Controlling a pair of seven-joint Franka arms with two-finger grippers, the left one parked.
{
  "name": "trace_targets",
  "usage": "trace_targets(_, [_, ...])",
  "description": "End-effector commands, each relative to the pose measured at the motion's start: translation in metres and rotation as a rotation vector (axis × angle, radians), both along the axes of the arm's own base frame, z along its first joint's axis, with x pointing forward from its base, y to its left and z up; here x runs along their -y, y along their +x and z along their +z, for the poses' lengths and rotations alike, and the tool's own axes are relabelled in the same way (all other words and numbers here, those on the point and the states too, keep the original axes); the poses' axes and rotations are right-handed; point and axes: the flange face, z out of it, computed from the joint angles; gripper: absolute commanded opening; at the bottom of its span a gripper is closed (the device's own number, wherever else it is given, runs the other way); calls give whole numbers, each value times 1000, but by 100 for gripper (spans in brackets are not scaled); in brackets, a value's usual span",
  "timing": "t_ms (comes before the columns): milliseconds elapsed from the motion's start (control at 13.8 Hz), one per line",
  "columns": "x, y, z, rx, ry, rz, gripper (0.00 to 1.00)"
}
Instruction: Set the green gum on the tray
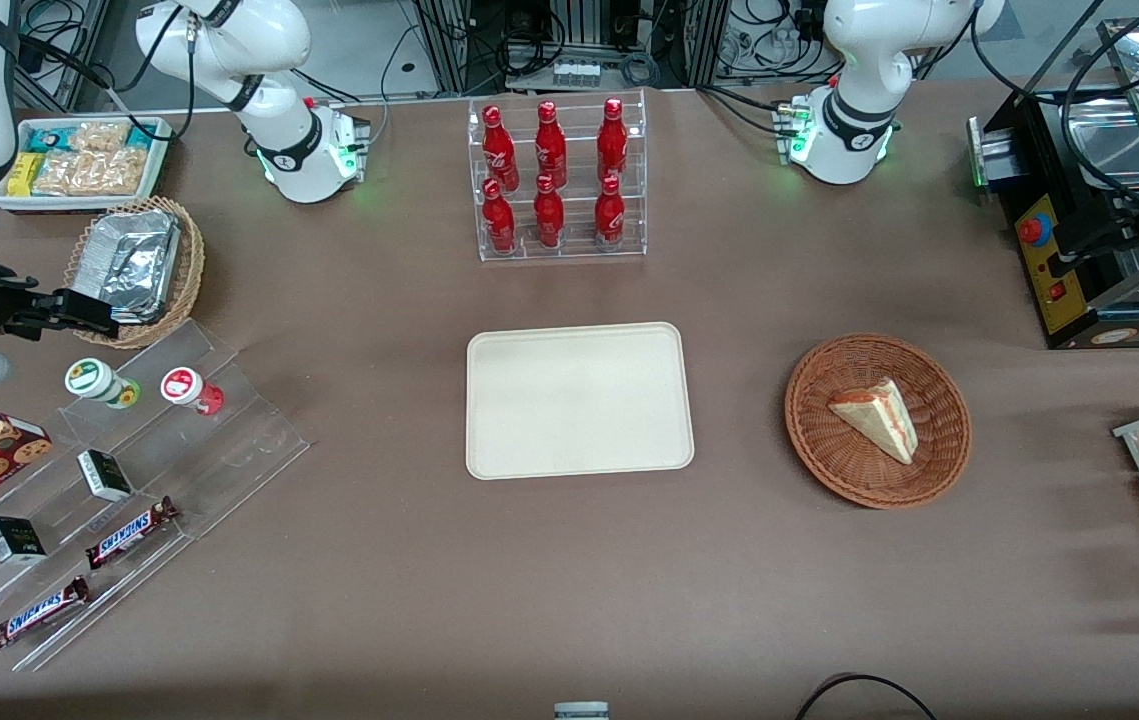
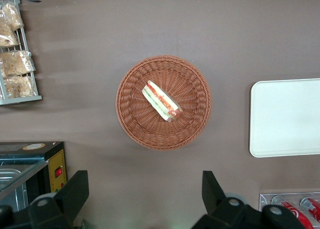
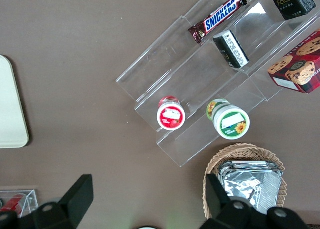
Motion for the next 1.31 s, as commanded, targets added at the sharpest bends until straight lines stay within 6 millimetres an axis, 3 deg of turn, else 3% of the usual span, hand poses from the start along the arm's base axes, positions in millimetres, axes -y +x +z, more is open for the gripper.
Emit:
trace_targets(0, [0, 4, 5, -4, -20, -14, 100])
trace_targets(290, [5, 6, -3, 7, -19, 29, 100])
trace_targets(508, [15, 3, -33, 22, -7, 126, 100])
trace_targets(798, [58, -12, -57, 89, 8, 386, 100])
trace_targets(1089, [85, -18, -82, 117, 17, 722, 100])
trace_targets(1234, [101, -25, -102, 140, 28, 805, 100])
